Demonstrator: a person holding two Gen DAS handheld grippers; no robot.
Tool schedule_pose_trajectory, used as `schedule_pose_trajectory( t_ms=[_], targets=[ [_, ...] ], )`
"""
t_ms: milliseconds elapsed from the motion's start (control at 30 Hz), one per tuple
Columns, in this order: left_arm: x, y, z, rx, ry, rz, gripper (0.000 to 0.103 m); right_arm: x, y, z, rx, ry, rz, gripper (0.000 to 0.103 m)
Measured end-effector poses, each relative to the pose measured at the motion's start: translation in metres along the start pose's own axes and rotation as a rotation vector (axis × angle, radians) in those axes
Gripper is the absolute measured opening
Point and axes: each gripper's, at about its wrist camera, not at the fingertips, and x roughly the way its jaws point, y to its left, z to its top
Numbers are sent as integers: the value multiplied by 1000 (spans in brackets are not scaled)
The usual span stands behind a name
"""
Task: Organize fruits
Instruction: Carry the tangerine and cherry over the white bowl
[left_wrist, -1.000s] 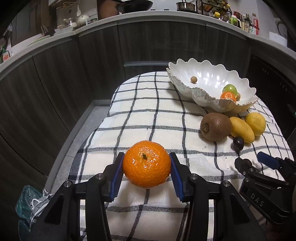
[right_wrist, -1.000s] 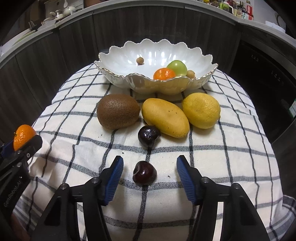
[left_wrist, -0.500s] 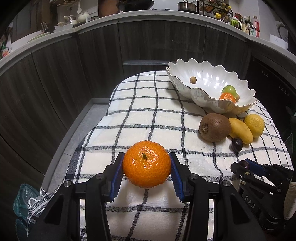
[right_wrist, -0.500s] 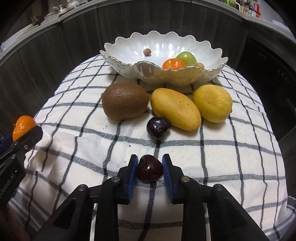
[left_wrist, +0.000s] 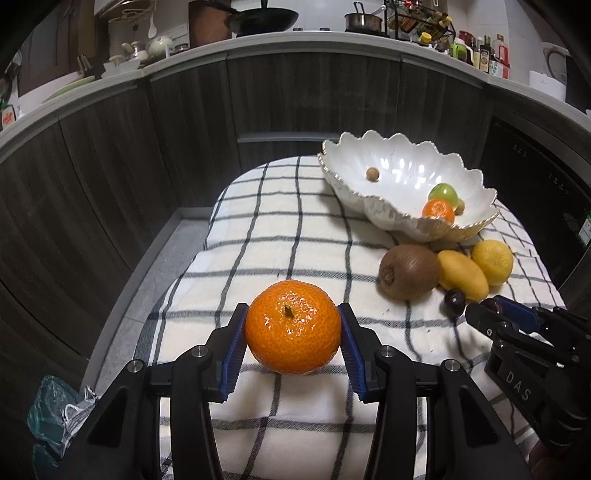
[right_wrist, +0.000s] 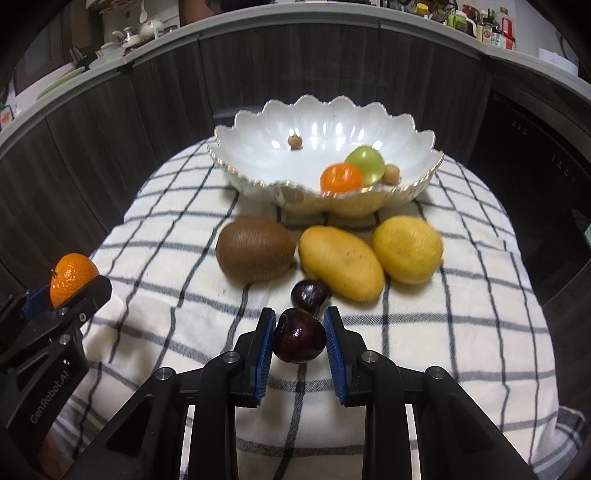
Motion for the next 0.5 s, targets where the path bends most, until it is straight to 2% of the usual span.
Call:
schedule_pose_trajectory(
  t_ms=[267, 500],
  targets=[
    [-3, -20, 22, 23, -25, -27, 46, -12, -21, 24, 18, -57, -12, 28],
    [6, -41, 55, 48, -62, -52, 47, -14, -38, 53, 14, -108, -21, 28]
  ],
)
